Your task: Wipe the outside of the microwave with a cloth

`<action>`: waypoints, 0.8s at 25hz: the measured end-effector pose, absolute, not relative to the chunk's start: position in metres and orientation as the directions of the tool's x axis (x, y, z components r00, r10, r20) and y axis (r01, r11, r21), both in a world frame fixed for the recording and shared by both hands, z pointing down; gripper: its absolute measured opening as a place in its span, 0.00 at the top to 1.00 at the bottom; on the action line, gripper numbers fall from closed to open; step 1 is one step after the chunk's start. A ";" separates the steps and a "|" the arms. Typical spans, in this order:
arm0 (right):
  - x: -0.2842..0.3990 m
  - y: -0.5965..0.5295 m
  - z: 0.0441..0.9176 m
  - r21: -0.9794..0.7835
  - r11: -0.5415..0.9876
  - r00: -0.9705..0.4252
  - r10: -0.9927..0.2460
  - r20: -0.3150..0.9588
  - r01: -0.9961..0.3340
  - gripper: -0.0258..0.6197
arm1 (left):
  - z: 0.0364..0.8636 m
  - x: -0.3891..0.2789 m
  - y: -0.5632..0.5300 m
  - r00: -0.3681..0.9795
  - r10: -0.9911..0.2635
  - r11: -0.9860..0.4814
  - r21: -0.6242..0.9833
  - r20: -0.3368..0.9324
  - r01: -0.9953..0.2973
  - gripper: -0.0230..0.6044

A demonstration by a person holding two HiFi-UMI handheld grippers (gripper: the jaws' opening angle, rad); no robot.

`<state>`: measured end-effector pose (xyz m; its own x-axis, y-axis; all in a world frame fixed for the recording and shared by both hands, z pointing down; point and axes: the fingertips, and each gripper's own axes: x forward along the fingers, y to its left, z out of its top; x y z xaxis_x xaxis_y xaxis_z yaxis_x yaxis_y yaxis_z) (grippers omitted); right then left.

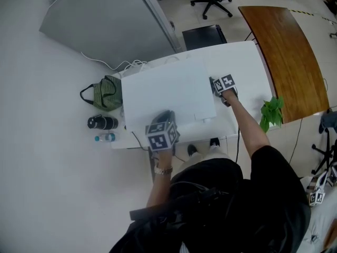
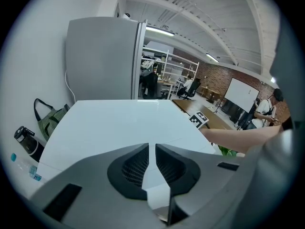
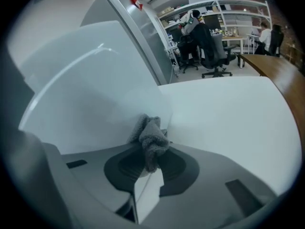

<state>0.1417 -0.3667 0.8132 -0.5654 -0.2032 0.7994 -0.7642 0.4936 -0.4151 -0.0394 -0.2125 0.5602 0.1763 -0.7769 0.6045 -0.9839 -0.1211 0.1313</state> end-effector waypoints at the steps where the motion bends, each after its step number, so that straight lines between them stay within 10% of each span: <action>1: 0.142 -0.366 0.818 -0.419 0.484 -0.563 -0.198 0.803 -0.768 0.87 | 0.560 -0.040 -0.212 0.175 -0.776 -0.120 0.131 0.606 -0.984 0.89; 20: 0.153 -0.305 0.689 -0.411 0.563 -0.618 -0.243 0.748 -0.717 0.86 | 0.556 -0.007 -0.219 0.280 -0.760 -0.238 0.150 0.587 -0.960 0.89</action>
